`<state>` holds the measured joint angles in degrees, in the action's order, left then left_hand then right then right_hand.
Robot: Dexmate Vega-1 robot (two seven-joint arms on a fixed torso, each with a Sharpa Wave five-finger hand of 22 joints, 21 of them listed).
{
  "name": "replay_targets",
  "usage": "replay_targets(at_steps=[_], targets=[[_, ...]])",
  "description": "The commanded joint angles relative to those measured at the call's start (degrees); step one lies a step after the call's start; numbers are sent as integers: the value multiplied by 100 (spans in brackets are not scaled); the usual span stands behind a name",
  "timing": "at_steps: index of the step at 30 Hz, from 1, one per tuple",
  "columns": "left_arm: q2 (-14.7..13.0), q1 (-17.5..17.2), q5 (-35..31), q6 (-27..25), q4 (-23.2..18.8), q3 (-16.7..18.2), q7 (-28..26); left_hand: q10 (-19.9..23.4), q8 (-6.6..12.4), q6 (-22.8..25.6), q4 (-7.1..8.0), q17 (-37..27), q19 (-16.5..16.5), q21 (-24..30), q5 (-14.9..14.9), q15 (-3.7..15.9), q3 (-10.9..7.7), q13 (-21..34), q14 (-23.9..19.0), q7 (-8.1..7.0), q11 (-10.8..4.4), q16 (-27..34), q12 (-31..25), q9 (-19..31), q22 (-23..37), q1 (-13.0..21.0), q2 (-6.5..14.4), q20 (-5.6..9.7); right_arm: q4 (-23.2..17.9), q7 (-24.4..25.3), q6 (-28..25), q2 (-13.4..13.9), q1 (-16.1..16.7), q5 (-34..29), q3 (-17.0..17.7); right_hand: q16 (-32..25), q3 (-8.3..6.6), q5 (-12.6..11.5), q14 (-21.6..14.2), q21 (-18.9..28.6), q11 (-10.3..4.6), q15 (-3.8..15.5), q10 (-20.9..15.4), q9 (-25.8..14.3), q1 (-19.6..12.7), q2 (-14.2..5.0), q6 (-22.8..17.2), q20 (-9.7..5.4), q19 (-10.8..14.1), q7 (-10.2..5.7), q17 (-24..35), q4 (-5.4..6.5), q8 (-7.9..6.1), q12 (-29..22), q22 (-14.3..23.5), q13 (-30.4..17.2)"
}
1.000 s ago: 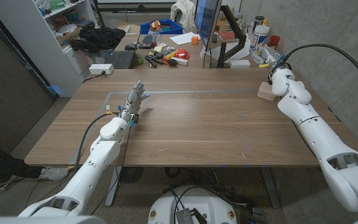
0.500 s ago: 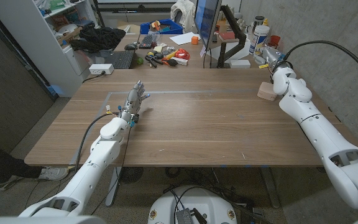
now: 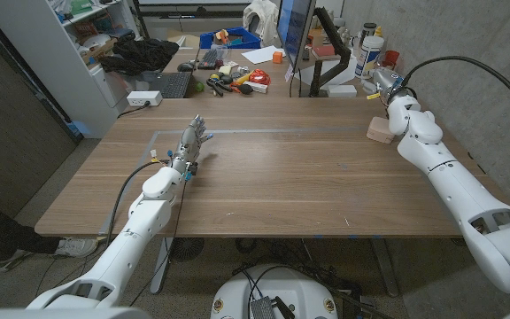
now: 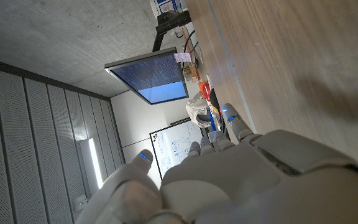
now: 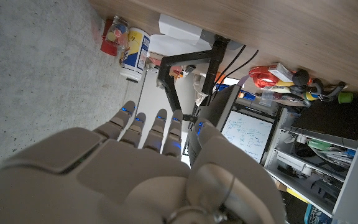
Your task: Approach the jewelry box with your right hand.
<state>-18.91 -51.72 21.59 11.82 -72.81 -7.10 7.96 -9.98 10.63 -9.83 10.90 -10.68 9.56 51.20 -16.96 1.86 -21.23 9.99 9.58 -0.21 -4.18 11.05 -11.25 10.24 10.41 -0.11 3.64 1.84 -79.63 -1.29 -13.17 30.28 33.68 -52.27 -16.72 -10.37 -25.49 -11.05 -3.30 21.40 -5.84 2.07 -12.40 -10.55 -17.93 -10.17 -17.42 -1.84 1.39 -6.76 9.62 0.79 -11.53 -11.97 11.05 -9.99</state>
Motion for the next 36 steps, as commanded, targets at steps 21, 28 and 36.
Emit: replay_targets(at_steps=[21, 28, 36], targets=[[0, 72, 40, 83, 175, 41, 121, -604, 34, -577, 12, -10, 1049, -33, -38, 41, 42, 28, 626, -14, -9, 43, -7, 32, 12, 41, 637, 215, 196, -328, -459, 23, -167, -468, -333, -14, -49, -24, -51, 2, -57, 578, -60, -8, -133, -30, -62, -821, 41, -15, 10, -19, 20, -23, 28, -23], [-14, 61, 36, 80, 174, 56, 117, -602, 32, -578, 13, -10, 1050, -39, -41, 42, 44, 28, 628, -14, -15, 40, -6, 32, 12, 41, 641, 213, 254, -329, -498, 2, -188, -500, -375, -5, -48, -22, -27, -6, -74, 587, -28, -10, -150, -28, -15, -794, 27, -35, 14, -18, 47, -4, 30, -23], [-21, 39, 43, 59, 151, 74, 110, -607, 30, -580, 14, -10, 1053, -45, -44, 38, 47, 28, 632, -13, -12, 36, -2, 32, 12, 40, 646, 211, 338, -376, -583, -30, -244, -553, -438, 3, -44, -21, 1, -13, -85, 595, 4, -12, -167, -26, 16, -820, 19, -25, 16, -15, 63, 13, 32, -23]])
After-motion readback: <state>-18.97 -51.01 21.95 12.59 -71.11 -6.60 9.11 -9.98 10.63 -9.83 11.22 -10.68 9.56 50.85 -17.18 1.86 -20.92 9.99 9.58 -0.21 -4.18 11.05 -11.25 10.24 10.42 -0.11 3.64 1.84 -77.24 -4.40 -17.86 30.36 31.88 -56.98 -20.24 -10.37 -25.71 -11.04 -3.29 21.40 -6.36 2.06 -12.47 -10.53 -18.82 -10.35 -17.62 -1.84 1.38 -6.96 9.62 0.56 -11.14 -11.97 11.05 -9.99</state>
